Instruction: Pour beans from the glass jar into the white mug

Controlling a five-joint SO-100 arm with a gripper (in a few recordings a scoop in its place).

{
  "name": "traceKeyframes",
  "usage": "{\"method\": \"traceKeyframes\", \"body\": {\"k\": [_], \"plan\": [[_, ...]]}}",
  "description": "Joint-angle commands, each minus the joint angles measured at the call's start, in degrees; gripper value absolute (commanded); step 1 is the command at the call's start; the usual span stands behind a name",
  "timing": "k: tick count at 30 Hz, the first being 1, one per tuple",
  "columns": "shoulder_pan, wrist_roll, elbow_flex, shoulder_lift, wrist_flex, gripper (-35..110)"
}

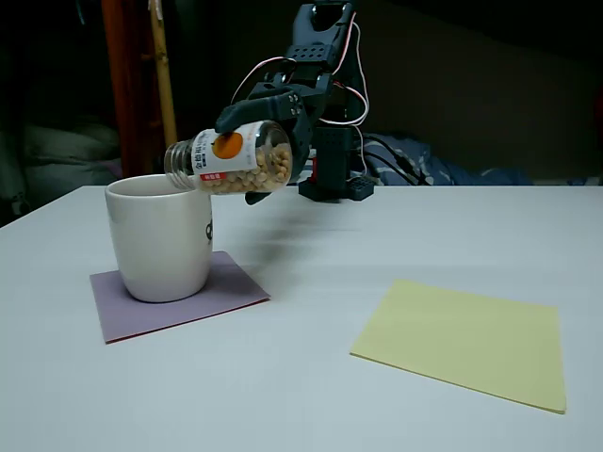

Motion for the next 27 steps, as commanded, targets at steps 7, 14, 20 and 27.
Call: {"method": "traceKeyframes", "body": {"k": [7, 14, 20, 27], "plan": [[0.8, 8.2, 0.0, -3.2, -0.4, 0], [1.3, 14.5, -0.6, -3.4, 0.0, 0], [1.1, 20.4, -2.0, -3.5, 1.3, 0], [0.7, 25.1, -2.5, -4.0, 2.4, 0]]}}
